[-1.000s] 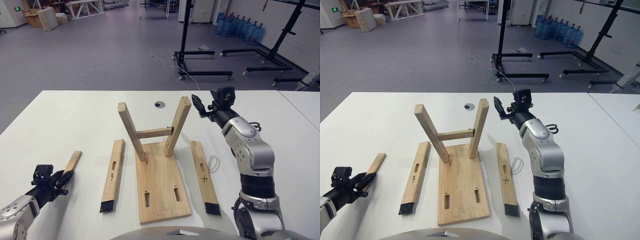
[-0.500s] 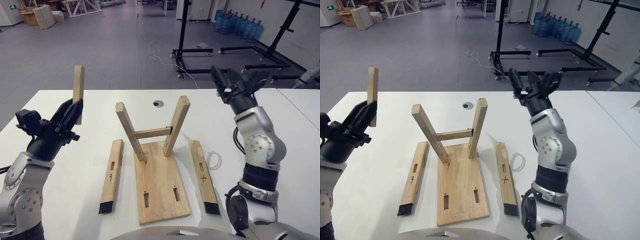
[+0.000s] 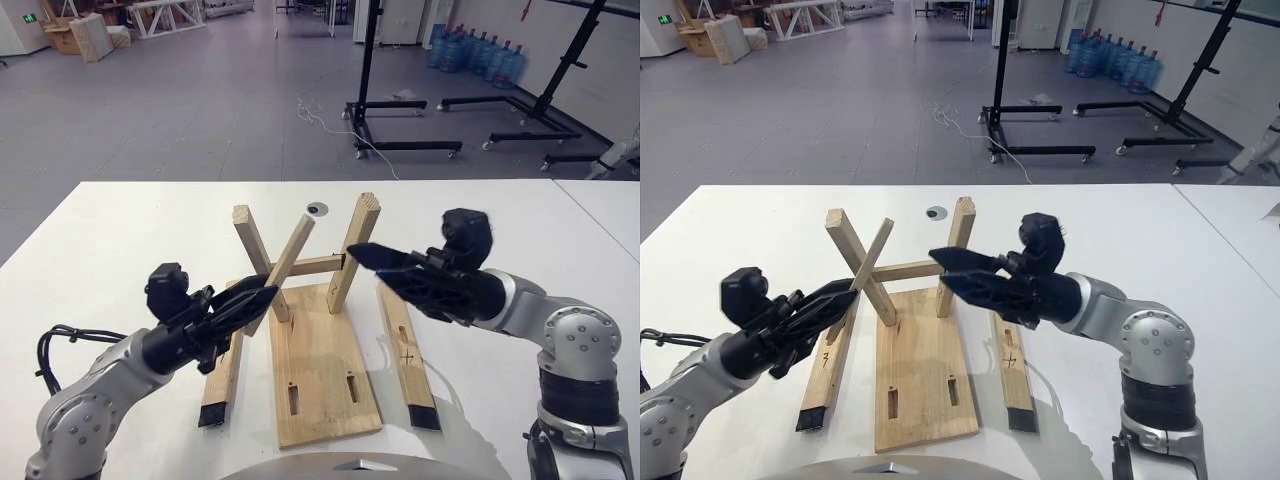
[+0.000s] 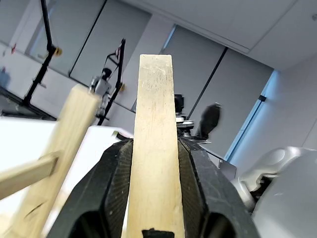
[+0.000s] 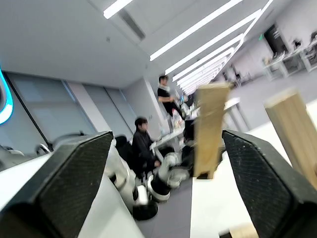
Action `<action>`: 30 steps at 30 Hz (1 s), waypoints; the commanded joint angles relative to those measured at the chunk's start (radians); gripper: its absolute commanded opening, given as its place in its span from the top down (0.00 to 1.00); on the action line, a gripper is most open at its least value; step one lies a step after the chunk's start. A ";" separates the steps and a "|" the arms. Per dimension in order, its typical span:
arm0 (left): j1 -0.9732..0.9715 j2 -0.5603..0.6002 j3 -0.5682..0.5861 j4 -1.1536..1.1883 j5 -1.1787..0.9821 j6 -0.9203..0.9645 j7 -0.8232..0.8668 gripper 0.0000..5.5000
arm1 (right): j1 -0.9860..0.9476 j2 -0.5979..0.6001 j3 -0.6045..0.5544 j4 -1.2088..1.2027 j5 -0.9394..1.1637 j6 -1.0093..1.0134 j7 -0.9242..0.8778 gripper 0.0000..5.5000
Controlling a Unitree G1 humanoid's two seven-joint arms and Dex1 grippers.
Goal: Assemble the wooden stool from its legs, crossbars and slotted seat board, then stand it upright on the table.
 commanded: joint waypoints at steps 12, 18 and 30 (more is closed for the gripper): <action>-0.323 0.012 -0.083 0.435 0.346 -0.087 -0.160 0.77 | -0.155 0.083 0.264 0.338 -0.626 -0.375 0.230 0.26; -0.492 0.007 -0.062 0.631 0.433 -0.145 -0.199 0.77 | -0.177 0.121 0.264 0.370 -0.669 -0.401 0.243 0.26; -0.446 -0.003 -0.061 0.490 0.431 -0.122 -0.217 0.77 | -0.193 0.206 0.222 0.469 -0.792 -0.565 0.176 0.26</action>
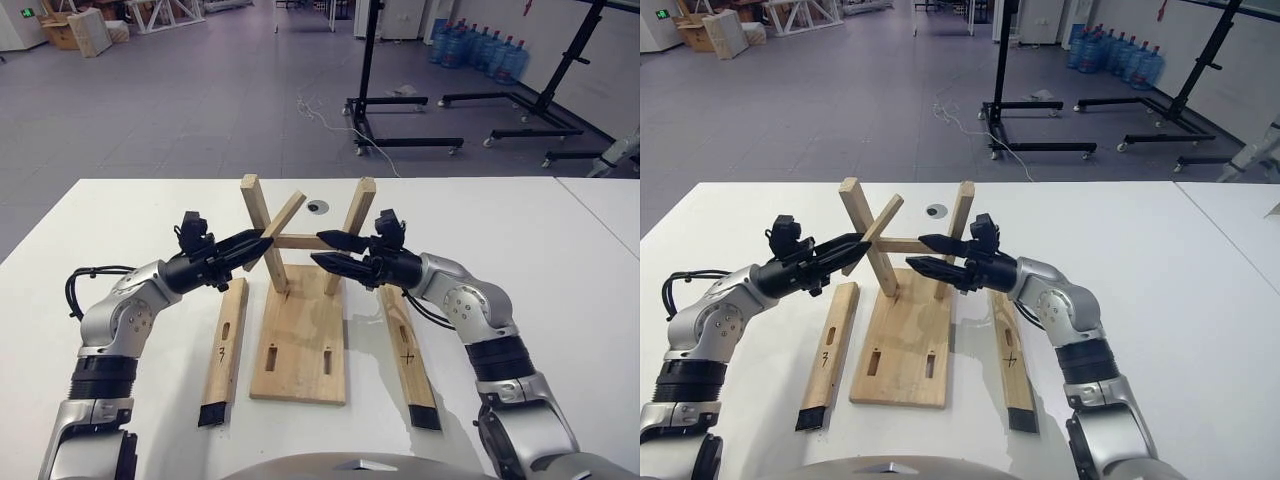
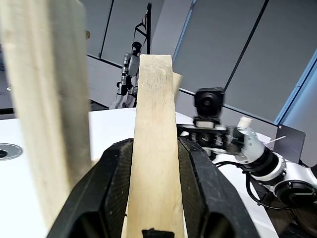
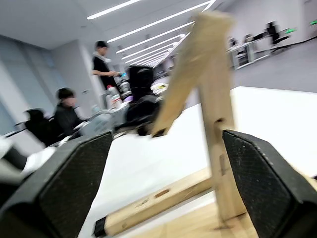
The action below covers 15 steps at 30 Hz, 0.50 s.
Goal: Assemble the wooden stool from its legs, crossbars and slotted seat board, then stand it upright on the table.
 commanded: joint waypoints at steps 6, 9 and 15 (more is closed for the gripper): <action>0.023 -0.012 0.021 -0.072 0.068 -0.055 0.072 0.77 | -0.002 0.028 -0.036 -0.036 -0.017 -0.021 -0.027 0.26; 0.016 -0.039 0.008 -0.130 0.215 -0.200 0.187 0.77 | 0.006 0.076 -0.089 -0.097 0.082 0.094 -0.145 0.26; 0.074 -0.103 -0.032 -0.274 0.413 -0.452 0.318 0.77 | 0.042 0.288 -0.160 -0.238 0.291 0.221 -0.511 0.26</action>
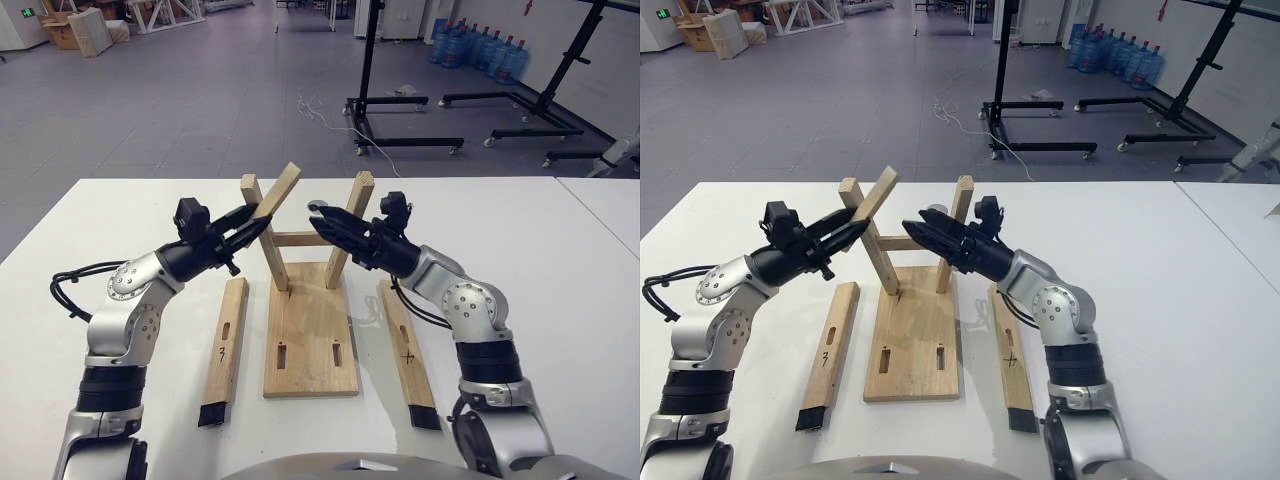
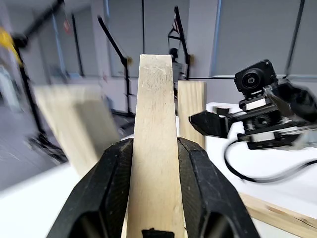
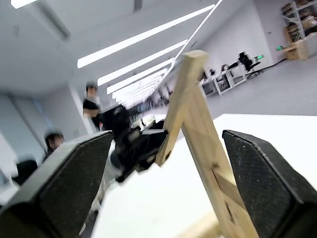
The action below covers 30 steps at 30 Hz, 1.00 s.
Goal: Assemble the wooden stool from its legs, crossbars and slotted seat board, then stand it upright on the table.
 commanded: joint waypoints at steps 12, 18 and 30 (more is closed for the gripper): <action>0.097 -0.063 -0.180 -0.048 0.295 -0.266 0.131 0.77 | -0.018 0.201 -0.062 -0.071 0.188 0.059 -0.373 0.41; 0.083 -0.084 -0.182 -0.004 0.295 -0.279 0.173 0.77 | -0.008 0.187 -0.066 -0.063 0.183 0.052 -0.379 0.60; 0.102 -0.099 -0.229 -0.022 0.294 -0.268 0.173 0.77 | -0.025 0.154 -0.036 -0.055 0.090 0.004 -0.357 0.93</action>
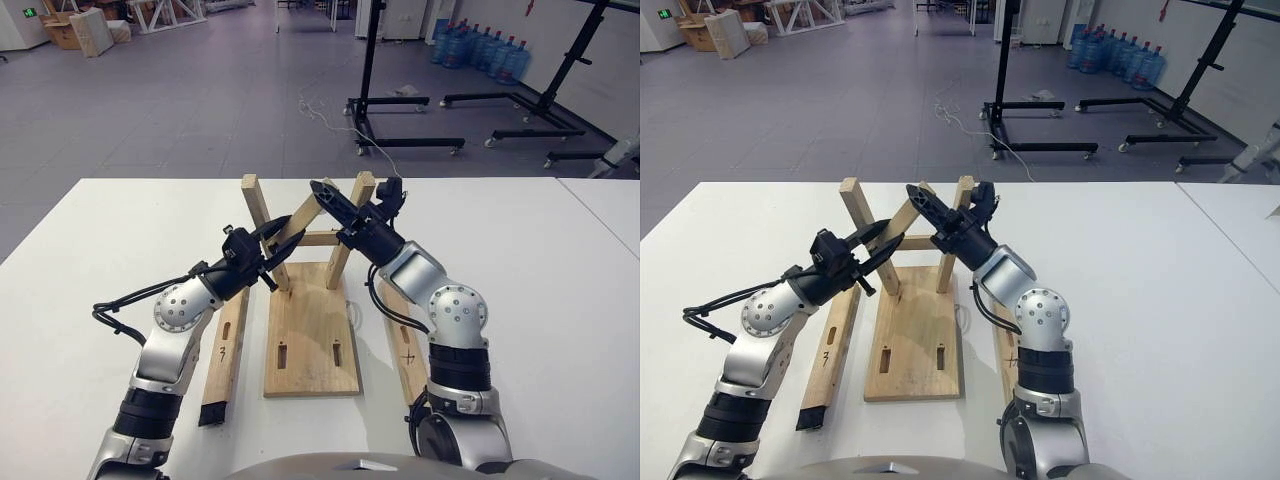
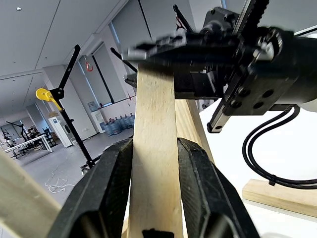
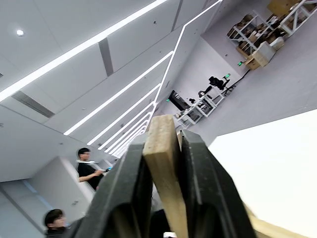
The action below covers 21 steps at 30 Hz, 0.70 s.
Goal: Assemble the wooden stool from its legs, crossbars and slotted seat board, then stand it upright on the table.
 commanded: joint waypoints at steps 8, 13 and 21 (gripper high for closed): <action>0.016 -0.018 -0.024 -0.016 -0.076 0.109 -0.004 0.70 | -0.032 0.004 0.006 0.001 -0.022 -0.027 0.028 0.93; 0.042 -0.034 -0.026 -0.009 -0.087 0.148 0.026 0.59 | -0.028 -0.018 -0.018 -0.031 -0.016 -0.023 0.017 0.93; 0.207 -0.032 0.005 -0.160 -0.131 0.168 0.068 0.51 | 0.158 -0.208 -0.207 -0.260 0.318 0.101 -0.196 0.93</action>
